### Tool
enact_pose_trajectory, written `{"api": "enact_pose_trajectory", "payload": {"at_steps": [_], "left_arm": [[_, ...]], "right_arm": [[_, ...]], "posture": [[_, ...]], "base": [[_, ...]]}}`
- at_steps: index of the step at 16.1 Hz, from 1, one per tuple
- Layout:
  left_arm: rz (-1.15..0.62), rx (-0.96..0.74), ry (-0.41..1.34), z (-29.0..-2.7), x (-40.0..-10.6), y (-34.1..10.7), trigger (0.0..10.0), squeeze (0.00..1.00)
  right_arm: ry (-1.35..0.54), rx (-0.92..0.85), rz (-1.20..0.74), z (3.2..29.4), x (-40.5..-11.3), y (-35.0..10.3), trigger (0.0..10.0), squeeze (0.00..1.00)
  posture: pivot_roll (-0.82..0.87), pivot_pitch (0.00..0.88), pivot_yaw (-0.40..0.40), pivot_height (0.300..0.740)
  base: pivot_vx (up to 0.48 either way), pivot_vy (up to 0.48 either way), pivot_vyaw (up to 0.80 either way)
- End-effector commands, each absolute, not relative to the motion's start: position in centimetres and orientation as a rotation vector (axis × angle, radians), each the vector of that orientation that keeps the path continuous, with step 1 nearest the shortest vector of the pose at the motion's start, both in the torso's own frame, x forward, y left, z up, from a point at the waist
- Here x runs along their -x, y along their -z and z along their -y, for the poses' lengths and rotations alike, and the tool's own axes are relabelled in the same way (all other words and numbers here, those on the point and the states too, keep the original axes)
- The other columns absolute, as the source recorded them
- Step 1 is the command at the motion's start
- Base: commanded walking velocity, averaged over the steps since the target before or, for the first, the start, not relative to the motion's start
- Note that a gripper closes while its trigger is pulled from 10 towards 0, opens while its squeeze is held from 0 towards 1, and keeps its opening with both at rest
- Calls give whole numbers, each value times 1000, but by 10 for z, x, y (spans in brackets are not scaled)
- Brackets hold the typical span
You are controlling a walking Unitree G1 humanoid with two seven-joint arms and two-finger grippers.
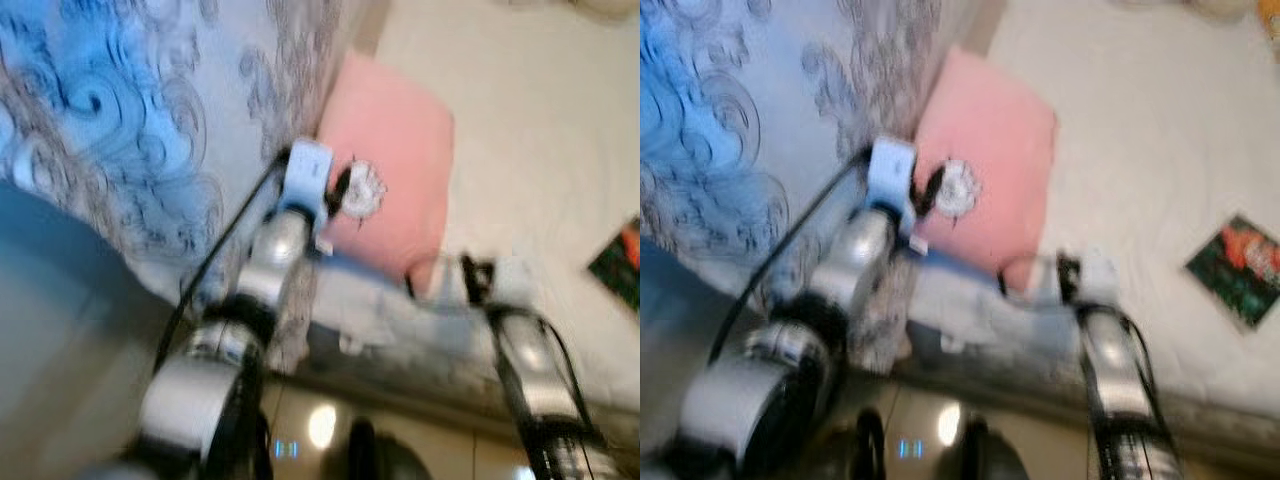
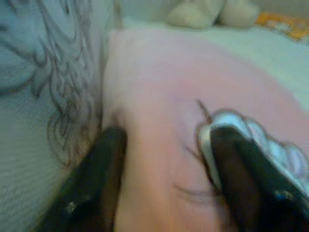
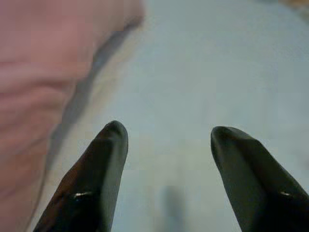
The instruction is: Clean up the room
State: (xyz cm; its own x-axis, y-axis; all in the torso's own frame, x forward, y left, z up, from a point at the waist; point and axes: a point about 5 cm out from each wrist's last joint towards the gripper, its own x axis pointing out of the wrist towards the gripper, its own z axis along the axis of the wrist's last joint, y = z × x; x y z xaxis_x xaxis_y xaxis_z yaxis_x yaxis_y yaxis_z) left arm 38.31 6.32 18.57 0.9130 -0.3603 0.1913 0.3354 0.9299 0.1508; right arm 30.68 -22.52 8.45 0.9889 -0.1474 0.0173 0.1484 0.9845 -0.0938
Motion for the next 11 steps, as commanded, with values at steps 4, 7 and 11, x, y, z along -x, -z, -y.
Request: {"api": "enact_pose_trajectory", "payload": {"at_steps": [4, 7, 11], "left_arm": [[369, -148, 511, -64, -328, -180, 10000, 1000], [370, -83, 425, -94, -301, -165, 10000, 0], [40, -114, 345, -113, -303, -96, 10000, 0]], "right_arm": [[180, 82, 94, 207, -248, -77, 10000, 1000], [236, 131, 32, 213, -230, -72, 10000, 1000], [248, 90, 31, 204, -259, -78, 10000, 0]], "posture": [[128, 0, -32, 740], [123, 0, -14, 740], [138, 0, -5, 740]], "base": [[0, 0, 0], [0, 0, 0], [0, -480, 0]]}}
